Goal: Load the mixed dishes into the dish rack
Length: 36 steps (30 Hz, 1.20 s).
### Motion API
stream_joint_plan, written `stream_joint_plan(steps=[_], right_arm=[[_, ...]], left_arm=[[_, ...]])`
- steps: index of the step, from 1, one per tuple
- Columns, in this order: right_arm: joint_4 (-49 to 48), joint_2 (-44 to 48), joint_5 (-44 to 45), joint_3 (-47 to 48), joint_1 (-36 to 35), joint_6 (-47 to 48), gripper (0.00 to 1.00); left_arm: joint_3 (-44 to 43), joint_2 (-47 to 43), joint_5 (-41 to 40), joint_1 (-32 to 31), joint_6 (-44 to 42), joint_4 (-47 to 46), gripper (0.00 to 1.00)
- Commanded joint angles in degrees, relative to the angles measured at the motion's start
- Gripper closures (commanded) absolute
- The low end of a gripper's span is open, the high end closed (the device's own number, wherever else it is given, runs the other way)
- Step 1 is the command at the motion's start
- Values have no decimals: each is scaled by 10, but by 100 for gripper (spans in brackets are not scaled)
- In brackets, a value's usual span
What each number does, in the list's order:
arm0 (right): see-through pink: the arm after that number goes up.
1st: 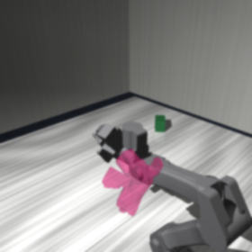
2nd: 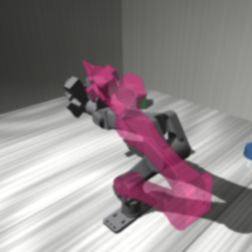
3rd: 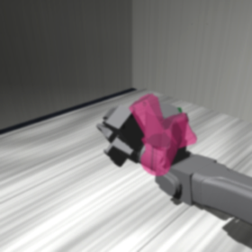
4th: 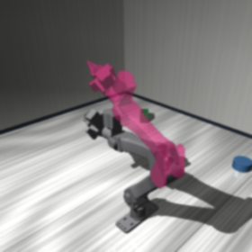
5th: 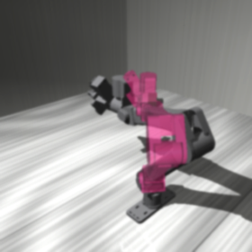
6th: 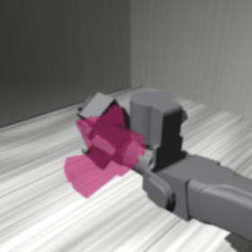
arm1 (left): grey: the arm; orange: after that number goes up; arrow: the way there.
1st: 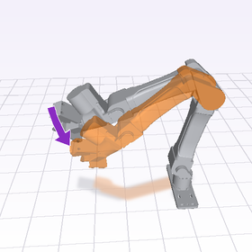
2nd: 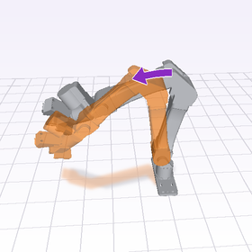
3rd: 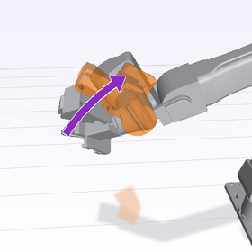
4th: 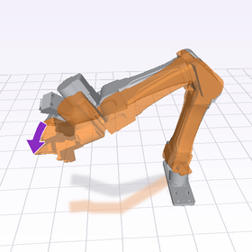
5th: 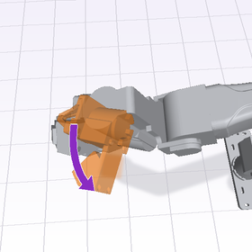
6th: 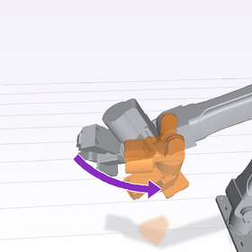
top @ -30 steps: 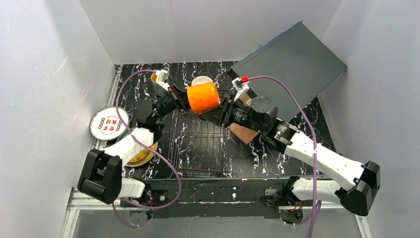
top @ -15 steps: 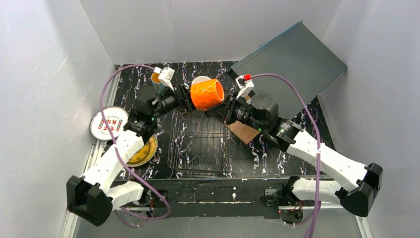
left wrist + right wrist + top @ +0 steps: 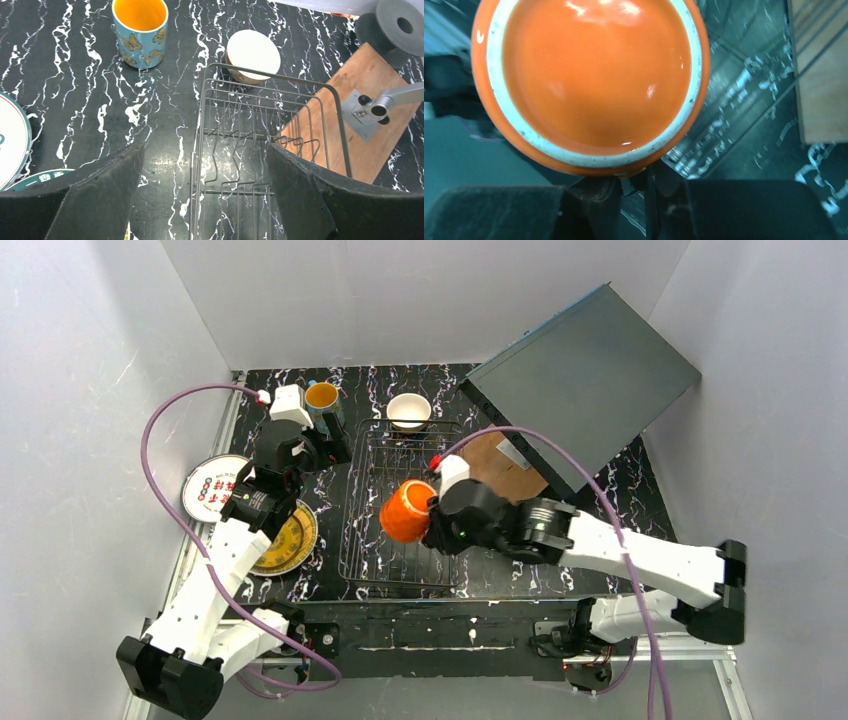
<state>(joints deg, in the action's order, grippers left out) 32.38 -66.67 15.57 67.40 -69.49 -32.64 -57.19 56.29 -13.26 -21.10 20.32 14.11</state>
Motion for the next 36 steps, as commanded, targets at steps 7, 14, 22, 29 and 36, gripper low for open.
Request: stream_joint_plan(steps=[7,14,22,29,36], right_arm=[[147,-186,172,31,-97,-16,99],[115,-218,130,13,-99,9,99],[113,-250,119,2,-101,-3,94],[100,-247,111,-26,-103,-18,73],[101,-241,106,-39,-107,-19,62]], left_arm=[[-13,-4,-15,4,-18,9,9],[-14,6,8,4,-9,7,9],[-14,10,19,4,-3,4,10],[-15,11,20,4,-3,7,10],[-16,15,19,4,-4,9,10]])
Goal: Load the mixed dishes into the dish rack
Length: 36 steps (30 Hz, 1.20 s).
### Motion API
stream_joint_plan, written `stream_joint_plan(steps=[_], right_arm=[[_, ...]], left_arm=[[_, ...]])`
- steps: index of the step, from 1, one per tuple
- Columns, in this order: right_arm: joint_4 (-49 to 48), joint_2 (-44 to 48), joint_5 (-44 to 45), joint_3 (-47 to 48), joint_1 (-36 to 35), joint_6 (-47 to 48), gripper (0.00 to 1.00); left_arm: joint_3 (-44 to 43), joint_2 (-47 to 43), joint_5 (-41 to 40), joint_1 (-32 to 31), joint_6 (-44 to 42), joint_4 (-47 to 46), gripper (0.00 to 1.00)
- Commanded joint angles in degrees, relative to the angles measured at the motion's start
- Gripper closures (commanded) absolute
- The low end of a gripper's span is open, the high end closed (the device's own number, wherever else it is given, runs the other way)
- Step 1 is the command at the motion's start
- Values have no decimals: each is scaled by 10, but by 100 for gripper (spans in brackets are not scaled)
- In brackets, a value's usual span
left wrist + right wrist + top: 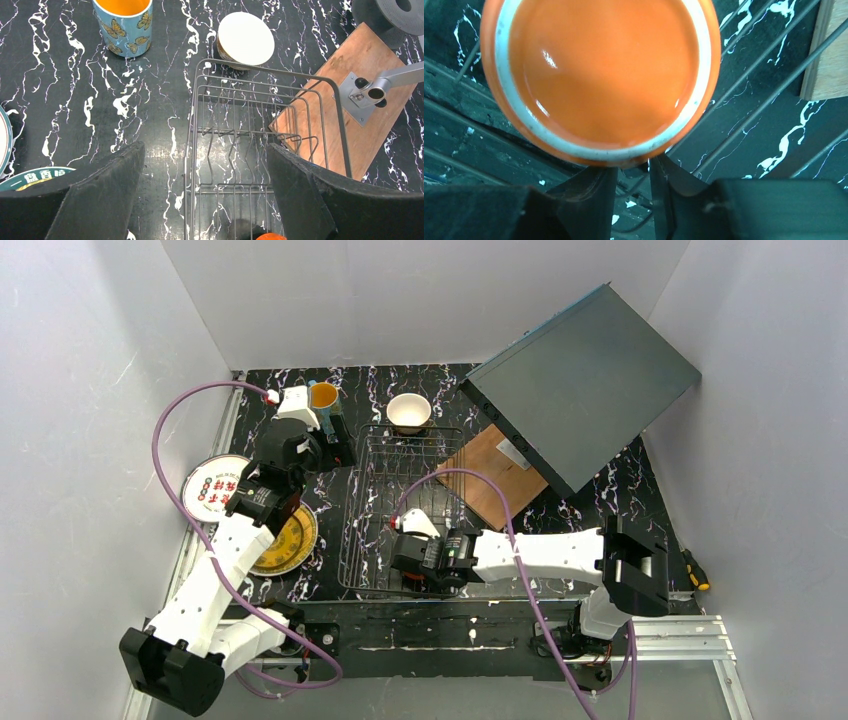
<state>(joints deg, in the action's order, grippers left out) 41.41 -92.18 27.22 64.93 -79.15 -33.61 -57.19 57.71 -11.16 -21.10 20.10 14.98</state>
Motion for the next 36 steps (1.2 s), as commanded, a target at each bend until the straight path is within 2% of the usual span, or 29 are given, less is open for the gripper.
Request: stream_joint_plan(steps=[1,12,16,20,23,28,36], right_arm=[[12,17,-11,-15,-11,-9,59],[31,108,-3,34,-15,26,18],[-20,106,27,61,-13,63,9],[-30,59,67,118,2,81,7],[15,29,72,158,17,57,8],[80,45,83,129,27,-26,9],[66,69,45,84,43,-55,10]], left_arm=[[-17,0,0,4,-1,0,10],[-16,3,2,3,-1,-2,10],[-18,7,2,4,-1,0,10],[-14,9,1,4,-2,-3,10],[-18,20,-3,4,-3,3,10],[-20,21,5,4,1,5,10],[-23,25,19,4,8,7,10]])
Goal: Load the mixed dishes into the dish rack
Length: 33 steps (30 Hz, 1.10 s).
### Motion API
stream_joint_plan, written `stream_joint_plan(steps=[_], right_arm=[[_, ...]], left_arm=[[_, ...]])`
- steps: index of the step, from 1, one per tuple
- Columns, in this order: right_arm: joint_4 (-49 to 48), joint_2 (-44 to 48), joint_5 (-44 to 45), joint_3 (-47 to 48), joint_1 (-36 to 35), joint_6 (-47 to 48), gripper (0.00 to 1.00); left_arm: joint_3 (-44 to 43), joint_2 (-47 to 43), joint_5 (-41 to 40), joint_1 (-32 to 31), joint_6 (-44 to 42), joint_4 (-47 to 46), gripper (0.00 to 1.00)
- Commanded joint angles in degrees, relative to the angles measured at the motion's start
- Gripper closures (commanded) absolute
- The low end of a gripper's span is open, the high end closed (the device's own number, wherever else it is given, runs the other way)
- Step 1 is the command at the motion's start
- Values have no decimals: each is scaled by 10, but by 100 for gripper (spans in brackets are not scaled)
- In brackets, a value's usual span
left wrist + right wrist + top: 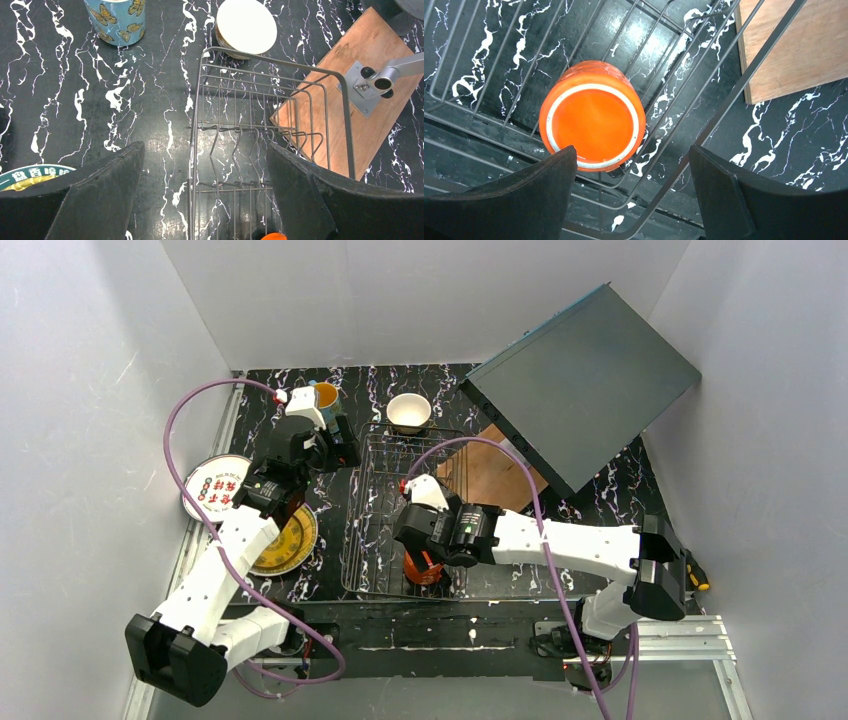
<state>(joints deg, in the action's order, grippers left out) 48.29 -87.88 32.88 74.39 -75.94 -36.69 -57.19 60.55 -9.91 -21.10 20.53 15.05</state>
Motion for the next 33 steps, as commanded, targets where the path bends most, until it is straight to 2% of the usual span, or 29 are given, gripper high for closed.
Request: stream_joint_plan(steps=[1,7,11,15,23,28,33], right_arm=[[-13,25,-23,-11,12,-16,10],[-29,-21,-33,61,12,33,11],[-68,-61,-39,70,14,67,10],[-66,-96,-43,71,16,65,14],[-64,-83,-91,33,16,47,29],[-60,-56,-123,8,16,32,44],[-40,-42,-127,8,16,16,44]], left_arm=[[-24,0,8,4,4,8,10],[-23,8,10,4,5,8,10],[-26,10,8,4,4,11,10],[-25,10,0,4,1,11,10],[-30,12,3,4,4,16,10],[-31,12,6,3,4,18,10],[-33,16,8,4,5,19,10]])
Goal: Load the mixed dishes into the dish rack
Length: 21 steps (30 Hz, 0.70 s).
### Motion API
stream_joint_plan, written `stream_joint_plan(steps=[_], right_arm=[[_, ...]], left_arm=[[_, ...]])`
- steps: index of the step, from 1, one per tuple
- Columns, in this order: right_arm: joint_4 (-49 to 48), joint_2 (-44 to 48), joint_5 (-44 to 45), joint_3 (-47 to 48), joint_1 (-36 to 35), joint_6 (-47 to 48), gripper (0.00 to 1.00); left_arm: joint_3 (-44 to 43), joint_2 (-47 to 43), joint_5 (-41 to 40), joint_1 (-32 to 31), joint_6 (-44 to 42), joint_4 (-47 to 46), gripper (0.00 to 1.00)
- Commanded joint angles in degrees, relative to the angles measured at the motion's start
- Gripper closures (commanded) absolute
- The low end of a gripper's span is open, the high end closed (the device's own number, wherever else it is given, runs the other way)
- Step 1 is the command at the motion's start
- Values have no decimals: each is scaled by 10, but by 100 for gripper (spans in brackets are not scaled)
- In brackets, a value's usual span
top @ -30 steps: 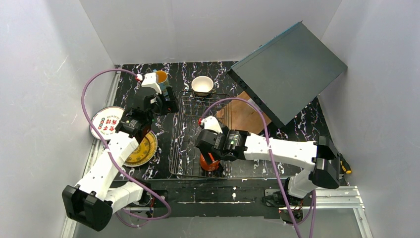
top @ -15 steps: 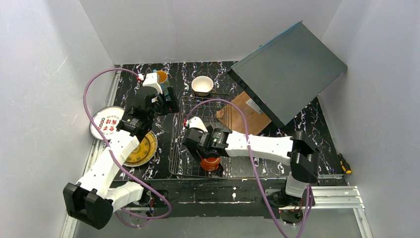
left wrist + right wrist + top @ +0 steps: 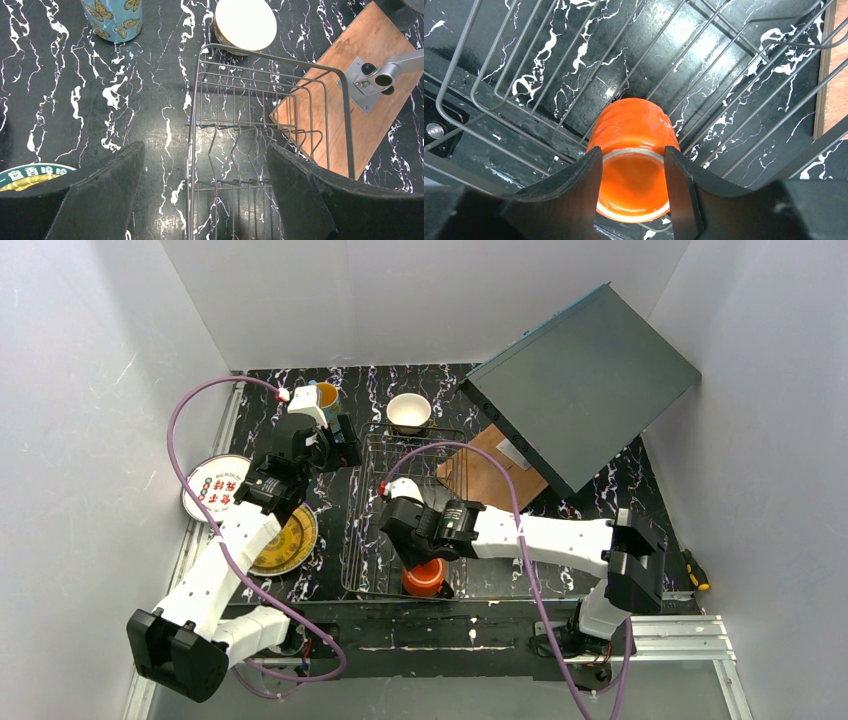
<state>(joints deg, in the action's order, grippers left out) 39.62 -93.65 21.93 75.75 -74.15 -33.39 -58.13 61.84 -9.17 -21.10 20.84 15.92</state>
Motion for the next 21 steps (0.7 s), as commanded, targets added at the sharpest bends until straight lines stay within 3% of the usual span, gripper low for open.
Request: stream_joint_plan(steps=[1,8,10,14,18,21], right_arm=[[56,20,-11,-1,-2,-19,42],[130,76,62,14,-2,-61,27],[181,108,136,-24,-2,-172,23],[227,125,166,-63,0,-279,20],[181,135,148,-99,16,-268,21],[139,131,126,-116,22,-242,40]], left_arm=[[-24,2,2,4,2,11,10],[-24,3,-4,4,0,13,10],[-23,-1,-2,3,1,12,10],[-22,-1,-5,4,1,12,10],[-22,-3,1,4,3,10,10],[-21,0,-4,4,2,10,10]])
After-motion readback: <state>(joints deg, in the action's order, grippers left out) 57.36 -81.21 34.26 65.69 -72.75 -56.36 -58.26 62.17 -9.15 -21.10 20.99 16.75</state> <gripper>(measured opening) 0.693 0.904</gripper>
